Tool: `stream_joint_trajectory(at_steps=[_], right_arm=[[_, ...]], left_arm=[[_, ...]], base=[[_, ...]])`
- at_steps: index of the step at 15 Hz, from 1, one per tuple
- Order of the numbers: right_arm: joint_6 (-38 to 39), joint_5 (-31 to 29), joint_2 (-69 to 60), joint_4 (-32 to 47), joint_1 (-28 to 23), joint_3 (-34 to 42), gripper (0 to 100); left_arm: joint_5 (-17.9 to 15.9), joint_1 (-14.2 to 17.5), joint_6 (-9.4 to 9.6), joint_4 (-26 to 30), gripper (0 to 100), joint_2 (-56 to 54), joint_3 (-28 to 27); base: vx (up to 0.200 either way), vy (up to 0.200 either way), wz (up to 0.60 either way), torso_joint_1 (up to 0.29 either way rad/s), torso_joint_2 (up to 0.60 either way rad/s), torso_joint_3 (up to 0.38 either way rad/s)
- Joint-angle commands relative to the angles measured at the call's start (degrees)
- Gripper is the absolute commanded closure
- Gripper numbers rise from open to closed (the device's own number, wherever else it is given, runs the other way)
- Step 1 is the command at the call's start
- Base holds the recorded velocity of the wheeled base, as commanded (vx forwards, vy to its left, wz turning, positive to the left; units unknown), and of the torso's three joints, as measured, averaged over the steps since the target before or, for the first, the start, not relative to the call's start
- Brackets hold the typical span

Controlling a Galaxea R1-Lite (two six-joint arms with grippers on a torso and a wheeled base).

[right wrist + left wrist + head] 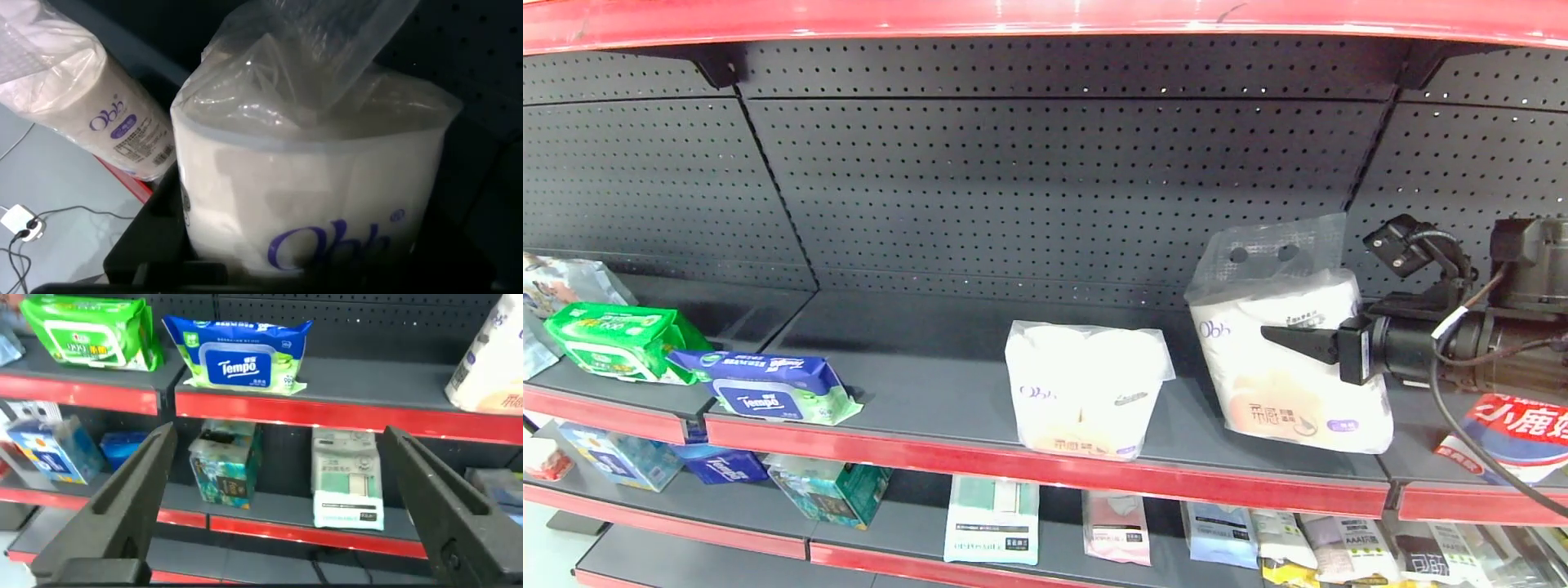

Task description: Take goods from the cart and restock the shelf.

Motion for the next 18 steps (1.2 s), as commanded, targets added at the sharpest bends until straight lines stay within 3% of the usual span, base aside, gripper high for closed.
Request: stream_joint_trajectory(at_steps=[1, 2, 3, 7, 14, 18], right_arm=[[0.0, 0.1, 0.0, 0.0, 0.0, 0.2, 100], [-0.1, 0.1, 0.0, 0.0, 0.0, 0.4, 100], [-0.1, 0.0, 0.0, 0.0, 0.0, 0.3, 100], [-0.1, 0.0, 0.4, 0.0, 0.0, 0.2, 100], [0.2, 0.4, 5.1, -4.8, 0.1, -2.6, 100], [0.1, 6.7, 8.8, -4.8, -0.1, -7.4, 100]], left_arm=[[-0.4, 0.2, 1.32, -0.3, 0, -0.6, 0.3], [-0.7, 0.3, 2.02, -0.9, 0, -1.0, 0.5], [-0.7, 0.3, 0.09, -1.0, 0, -0.9, 0.4], [-0.6, 0.3, -0.35, -4.2, 0, -1.2, 3.0], [-0.7, 0.3, -0.18, -3.8, 0, -1.2, 3.0], [-0.7, 0.3, -0.18, -3.8, 0, -1.2, 3.0]], base=[[0.0, 0.0, 0.0, 0.0, 0.0, 0.0], [0.0, 0.0, 0.0, 0.0, 0.0, 0.0], [0.0, 0.0, 0.0, 0.0, 0.0, 0.0], [0.0, 0.0, 0.0, 0.0, 0.0, 0.0], [0.0, 0.0, 0.0, 0.0, 0.0, 0.0], [0.0, 0.0, 0.0, 0.0, 0.0, 0.0]])
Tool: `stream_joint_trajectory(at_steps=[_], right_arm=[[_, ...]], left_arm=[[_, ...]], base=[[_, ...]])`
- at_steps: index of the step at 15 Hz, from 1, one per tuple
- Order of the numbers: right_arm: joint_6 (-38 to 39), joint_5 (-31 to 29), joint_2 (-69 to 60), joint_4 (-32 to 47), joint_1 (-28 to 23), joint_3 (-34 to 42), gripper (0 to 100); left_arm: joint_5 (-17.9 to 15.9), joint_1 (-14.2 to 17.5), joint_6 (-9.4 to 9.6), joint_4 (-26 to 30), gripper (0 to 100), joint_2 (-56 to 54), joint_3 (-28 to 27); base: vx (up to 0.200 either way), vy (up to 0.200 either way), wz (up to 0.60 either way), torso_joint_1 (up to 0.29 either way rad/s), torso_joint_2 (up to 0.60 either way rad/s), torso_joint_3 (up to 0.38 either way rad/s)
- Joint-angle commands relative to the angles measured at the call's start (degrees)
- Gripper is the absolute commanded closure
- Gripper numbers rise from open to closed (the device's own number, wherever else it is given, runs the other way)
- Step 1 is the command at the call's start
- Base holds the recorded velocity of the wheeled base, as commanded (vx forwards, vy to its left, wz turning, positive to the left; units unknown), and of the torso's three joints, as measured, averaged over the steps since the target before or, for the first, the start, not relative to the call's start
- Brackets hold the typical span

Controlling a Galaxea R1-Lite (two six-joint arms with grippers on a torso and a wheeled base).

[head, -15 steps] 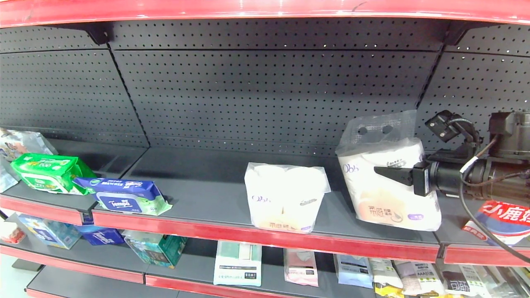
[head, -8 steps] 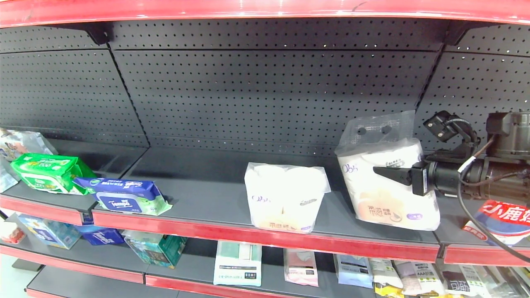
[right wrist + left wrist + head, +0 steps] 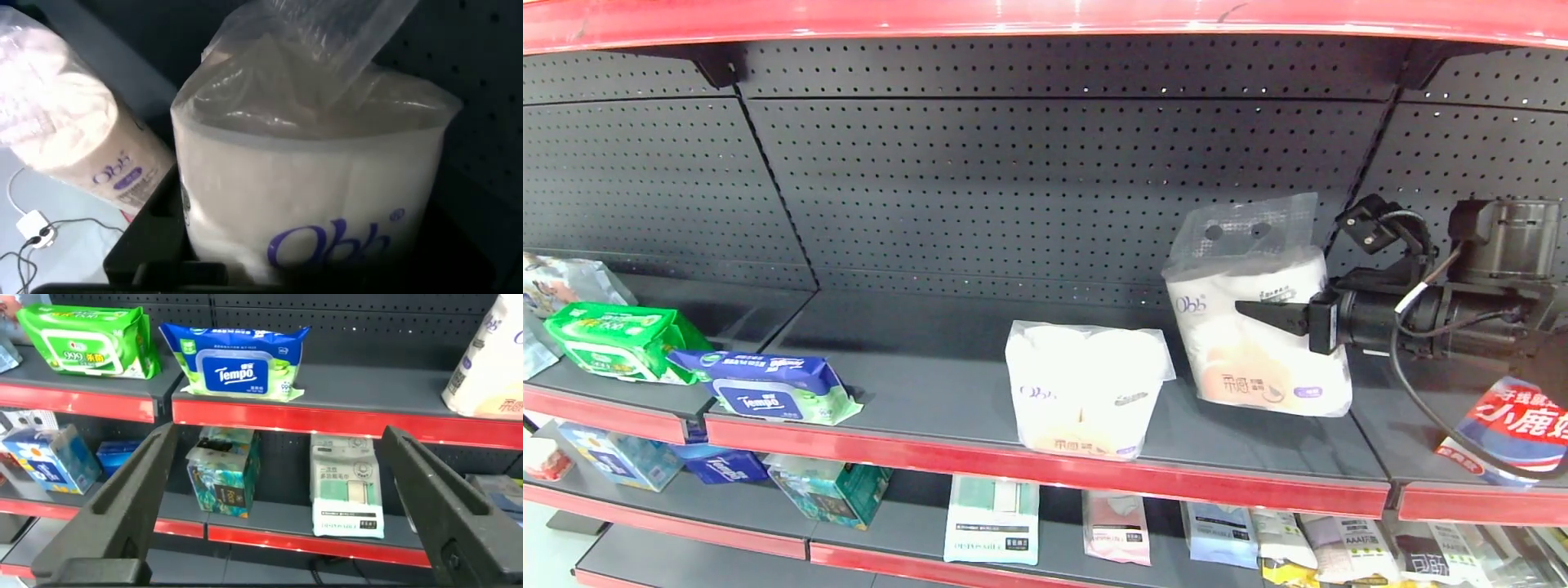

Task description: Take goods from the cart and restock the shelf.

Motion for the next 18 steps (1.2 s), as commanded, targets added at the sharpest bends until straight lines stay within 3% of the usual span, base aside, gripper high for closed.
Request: stream_joint_trajectory(at_steps=[1, 6, 11, 18], right_arm=[[-0.2, 2.2, 3.1, -0.2, -0.2, -2.6, 100], [0.2, 9.6, 12.3, -14.3, -0.5, -6.4, 100], [-0.1, 13.5, 16.4, -14.9, 0.7, -10.0, 100], [-1.7, 19.9, 29.0, -24.0, 2.8, -18.7, 100]], left_arm=[[0.0, 0.0, 0.0, 0.0, 0, -0.1, 0.0], [0.0, 0.0, 0.0, 0.0, 0, -0.1, 0.0], [0.0, 0.0, 0.0, 0.0, 0, -0.1, 0.0], [0.0, 0.0, 0.0, 0.0, 0, -0.1, 0.0]], base=[[0.0, 0.0, 0.0, 0.0, 0.0, 0.0], [0.0, 0.0, 0.0, 0.0, 0.0, 0.0], [0.0, 0.0, 0.0, 0.0, 0.0, 0.0], [0.0, 0.0, 0.0, 0.0, 0.0, 0.0]])
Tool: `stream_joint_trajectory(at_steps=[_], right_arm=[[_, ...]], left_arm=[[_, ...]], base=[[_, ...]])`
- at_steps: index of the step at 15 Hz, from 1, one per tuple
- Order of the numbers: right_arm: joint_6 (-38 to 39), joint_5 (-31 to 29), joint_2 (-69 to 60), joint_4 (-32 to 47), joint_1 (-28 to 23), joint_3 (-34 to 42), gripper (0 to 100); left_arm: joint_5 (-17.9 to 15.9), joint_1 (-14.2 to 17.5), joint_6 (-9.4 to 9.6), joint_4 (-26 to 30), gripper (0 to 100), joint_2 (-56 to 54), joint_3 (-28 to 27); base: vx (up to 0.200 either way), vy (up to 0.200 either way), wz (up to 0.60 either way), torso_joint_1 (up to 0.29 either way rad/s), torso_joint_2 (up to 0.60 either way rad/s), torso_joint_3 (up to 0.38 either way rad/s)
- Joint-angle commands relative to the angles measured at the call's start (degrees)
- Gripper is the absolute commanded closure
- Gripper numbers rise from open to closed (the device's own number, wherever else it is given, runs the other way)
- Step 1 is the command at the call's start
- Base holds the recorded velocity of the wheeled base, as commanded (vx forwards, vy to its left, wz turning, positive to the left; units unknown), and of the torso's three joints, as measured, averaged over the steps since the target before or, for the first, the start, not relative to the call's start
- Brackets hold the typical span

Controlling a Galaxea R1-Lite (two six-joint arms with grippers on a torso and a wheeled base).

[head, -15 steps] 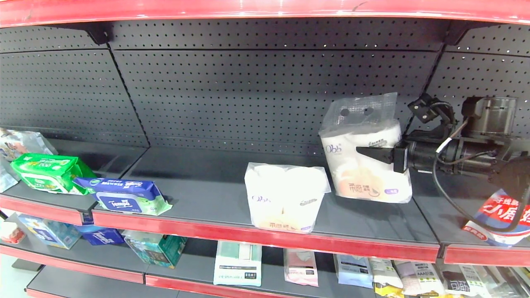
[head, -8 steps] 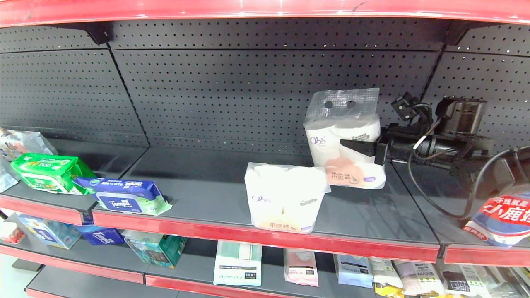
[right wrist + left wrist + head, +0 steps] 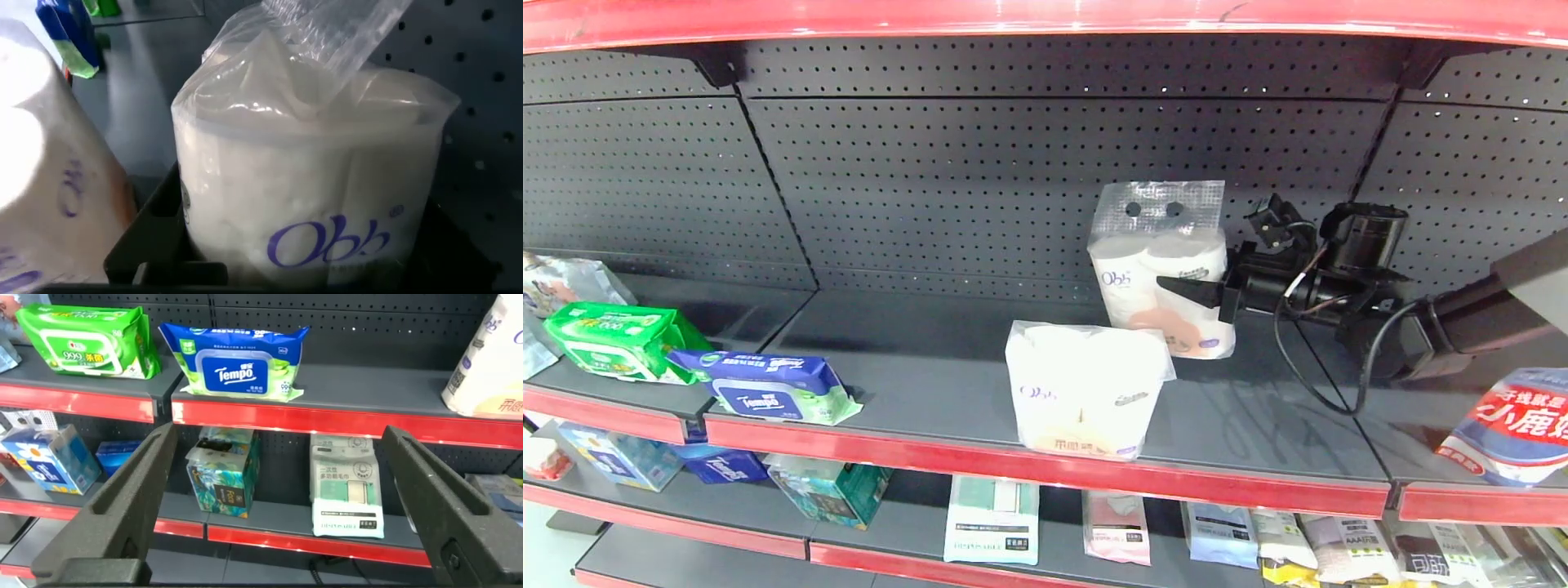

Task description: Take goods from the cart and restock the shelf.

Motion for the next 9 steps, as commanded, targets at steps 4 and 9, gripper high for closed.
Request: stream_joint_trajectory(at_steps=[4, 9], right_arm=[[-2.3, 2.5, 8.9, -0.6, 0.8, -7.9, 100], [-6.2, 2.8, 12.0, -0.7, 0.0, -7.0, 100]], left_arm=[[0.0, 0.0, 0.0, 0.0, 0, 0.0, 0.0], [0.0, 0.0, 0.0, 0.0, 0, 0.0, 0.0]], base=[[0.0, 0.0, 0.0, 0.0, 0.0, 0.0], [0.0, 0.0, 0.0, 0.0, 0.0, 0.0]])
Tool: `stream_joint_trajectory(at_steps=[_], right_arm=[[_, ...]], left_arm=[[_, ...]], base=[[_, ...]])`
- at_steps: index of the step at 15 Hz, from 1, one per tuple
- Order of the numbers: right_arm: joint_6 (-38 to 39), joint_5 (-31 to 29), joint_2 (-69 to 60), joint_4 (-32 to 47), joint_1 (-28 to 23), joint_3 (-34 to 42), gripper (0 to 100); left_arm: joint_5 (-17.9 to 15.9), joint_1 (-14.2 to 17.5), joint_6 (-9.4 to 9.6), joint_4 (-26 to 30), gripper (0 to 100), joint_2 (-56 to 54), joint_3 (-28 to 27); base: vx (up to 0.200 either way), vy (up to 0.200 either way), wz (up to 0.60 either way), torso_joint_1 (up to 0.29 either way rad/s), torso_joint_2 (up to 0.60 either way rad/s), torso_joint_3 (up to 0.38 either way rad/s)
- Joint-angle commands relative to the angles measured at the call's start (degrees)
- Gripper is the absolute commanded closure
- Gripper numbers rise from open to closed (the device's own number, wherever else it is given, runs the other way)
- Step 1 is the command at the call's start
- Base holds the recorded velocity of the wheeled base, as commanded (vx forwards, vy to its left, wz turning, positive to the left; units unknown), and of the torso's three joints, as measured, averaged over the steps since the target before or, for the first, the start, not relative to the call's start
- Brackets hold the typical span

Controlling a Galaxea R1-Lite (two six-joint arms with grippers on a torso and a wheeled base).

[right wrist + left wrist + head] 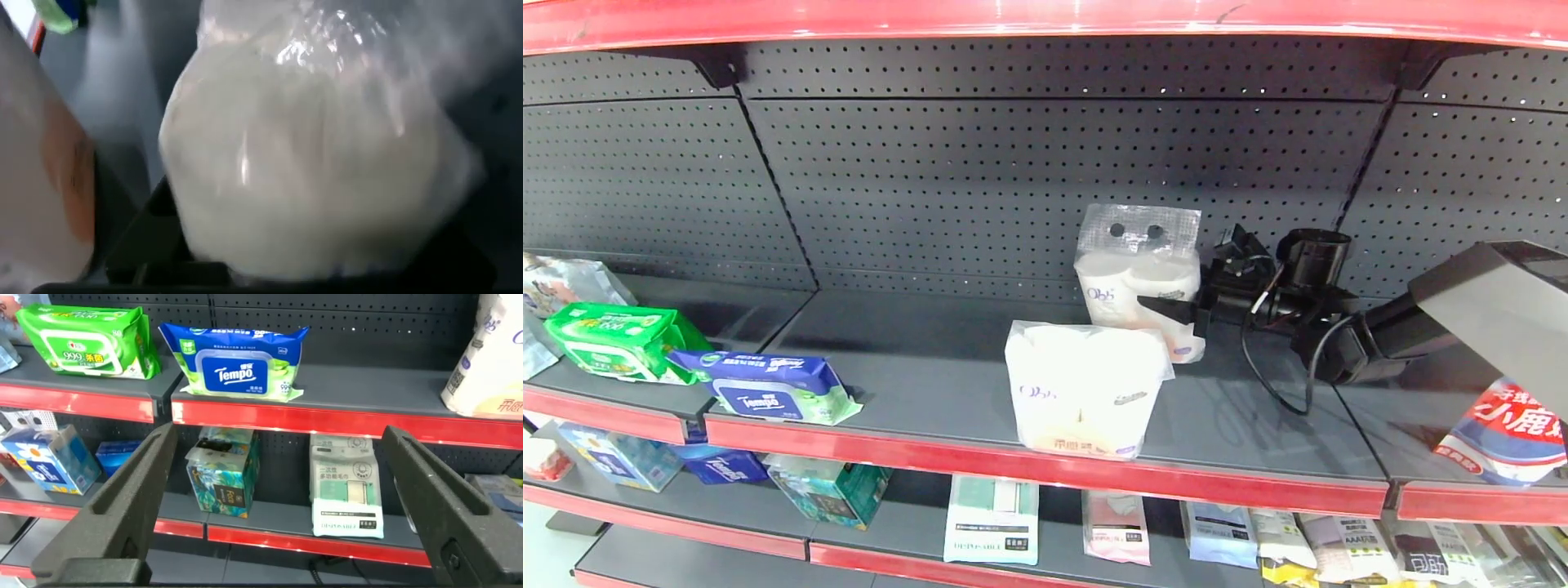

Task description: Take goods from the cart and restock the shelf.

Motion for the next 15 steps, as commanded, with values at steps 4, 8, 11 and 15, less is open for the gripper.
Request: stream_joint_trajectory(at_steps=[4, 8, 11, 15], right_arm=[[-4.1, 4.2, 1.0, 0.7, -2.7, 3.7, 100], [-5.2, 4.8, 1.2, 0.7, -1.8, 2.9, 100], [-4.3, 4.8, 2.5, 0.5, 0.7, 0.7, 100], [-1.6, 4.9, 2.6, 0.6, 3.1, -0.6, 100]], left_arm=[[0.0, 0.0, 0.0, 0.0, 0, 0.0, 0.0], [0.0, 0.0, 0.0, 0.0, 0, 0.0, 0.0], [0.0, 0.0, 0.0, 0.0, 0, 0.0, 0.0], [0.0, 0.0, 0.0, 0.0, 0, 0.0, 0.0]], base=[[0.0, 0.0, 0.0, 0.0, 0.0, 0.0], [0.0, 0.0, 0.0, 0.0, 0.0, 0.0], [0.0, 0.0, 0.0, 0.0, 0.0, 0.0], [0.0, 0.0, 0.0, 0.0, 0.0, 0.0]])
